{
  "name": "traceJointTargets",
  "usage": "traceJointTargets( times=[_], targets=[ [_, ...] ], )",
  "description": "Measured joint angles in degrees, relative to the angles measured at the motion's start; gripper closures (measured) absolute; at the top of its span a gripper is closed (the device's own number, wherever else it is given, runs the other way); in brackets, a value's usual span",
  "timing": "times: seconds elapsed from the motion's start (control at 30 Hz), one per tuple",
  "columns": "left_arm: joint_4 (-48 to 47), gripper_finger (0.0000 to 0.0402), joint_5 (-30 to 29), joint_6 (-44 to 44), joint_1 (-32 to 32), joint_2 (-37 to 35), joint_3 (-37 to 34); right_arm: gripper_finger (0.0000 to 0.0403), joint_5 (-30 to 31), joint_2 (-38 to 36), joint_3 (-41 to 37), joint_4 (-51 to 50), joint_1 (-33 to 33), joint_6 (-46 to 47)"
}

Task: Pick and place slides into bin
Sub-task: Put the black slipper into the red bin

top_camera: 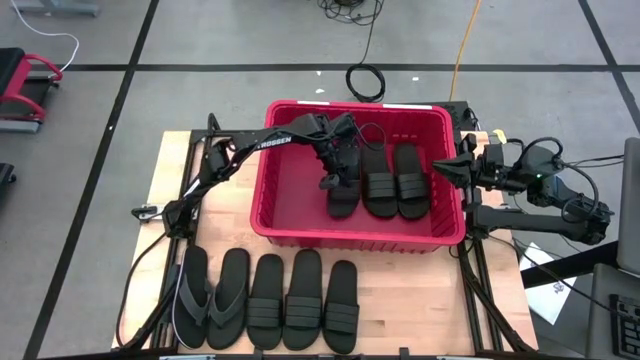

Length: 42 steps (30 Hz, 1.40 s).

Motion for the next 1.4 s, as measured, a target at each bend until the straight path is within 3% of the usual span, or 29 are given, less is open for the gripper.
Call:
traceJointTargets(
  times=[0.63,0.87,1.17,1.4],
  targets=[
    [1.5,0.0391,-6.8,-0.8,0.1,2.8,0.1,0.0390,0.1,0.0,0.0,-1.1,0.0,1.3],
    [1.7,0.0313,-11.4,-6.0,0.1,2.8,0.1,0.0390,0.0,0.0,0.0,-1.1,0.0,1.3],
    [1.3,0.0212,-10.5,-13.5,0.2,2.7,-0.1,0.0390,0.0,0.0,0.0,-1.1,0.0,1.2],
    [1.9,0.0173,-10.4,-6.5,-0.9,-1.0,-0.1,0.0390,0.0,0.0,0.0,-1.2,0.0,1.2]
  ],
)
